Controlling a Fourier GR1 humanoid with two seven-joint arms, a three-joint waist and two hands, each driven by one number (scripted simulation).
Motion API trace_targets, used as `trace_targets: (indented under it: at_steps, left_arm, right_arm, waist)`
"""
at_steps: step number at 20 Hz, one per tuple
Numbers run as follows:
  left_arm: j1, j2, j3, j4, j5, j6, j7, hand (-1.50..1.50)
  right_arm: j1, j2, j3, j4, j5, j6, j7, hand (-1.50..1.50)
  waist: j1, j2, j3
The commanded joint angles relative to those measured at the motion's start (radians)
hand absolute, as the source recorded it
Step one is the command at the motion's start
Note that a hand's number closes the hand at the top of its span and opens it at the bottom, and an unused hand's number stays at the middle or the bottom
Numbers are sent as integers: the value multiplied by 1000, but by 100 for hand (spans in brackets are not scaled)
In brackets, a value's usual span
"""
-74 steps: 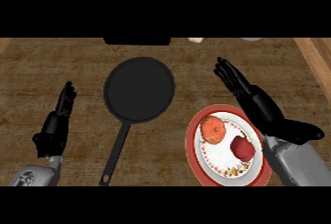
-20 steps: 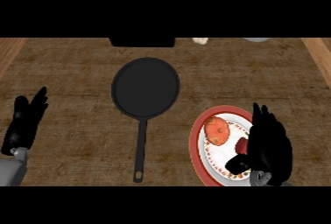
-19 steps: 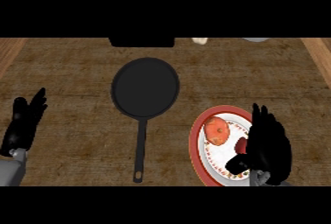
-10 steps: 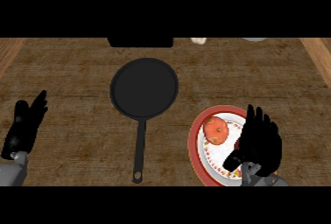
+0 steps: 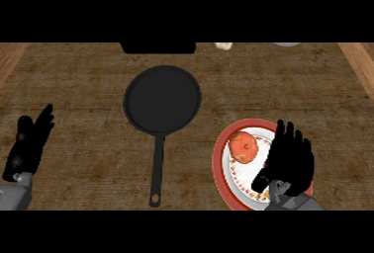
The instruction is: Pick the bell pepper from the plate and place it in the pan
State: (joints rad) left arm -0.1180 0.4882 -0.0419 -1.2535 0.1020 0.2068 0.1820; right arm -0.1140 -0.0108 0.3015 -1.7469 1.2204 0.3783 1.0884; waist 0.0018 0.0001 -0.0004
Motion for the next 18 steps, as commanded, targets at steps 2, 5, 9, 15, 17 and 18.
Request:
trace_targets:
  at_steps: [2,5,9,15,17,18]
  left_arm:
    - [-23,7,35,45,-3,-39,-28,0]
    - [39,-2,17,-70,-33,-3,38,0]
    - [-13,28,43,-71,-16,-56,96,0]
    - [-7,-19,53,-16,-49,-49,23,0]
    - [-54,-42,69,28,-76,-56,24,0]
    - [-24,-65,44,3,-101,-10,28,0]
  right_arm:
    - [-34,10,-28,110,4,-24,103,-150]
    - [-24,10,13,77,-15,-2,166,-150]
    - [-10,10,-46,83,-9,16,116,-150]
    - [22,10,-56,200,4,-98,81,-150]
    - [-28,-8,-86,197,29,-19,-22,150]
    - [-32,-42,-82,177,61,-2,-27,150]
  waist:
    - [0,2,0]
    - [5,-1,1]
    - [0,-1,1]
    - [-2,1,0]
    - [-4,1,0]
    - [-4,0,0]
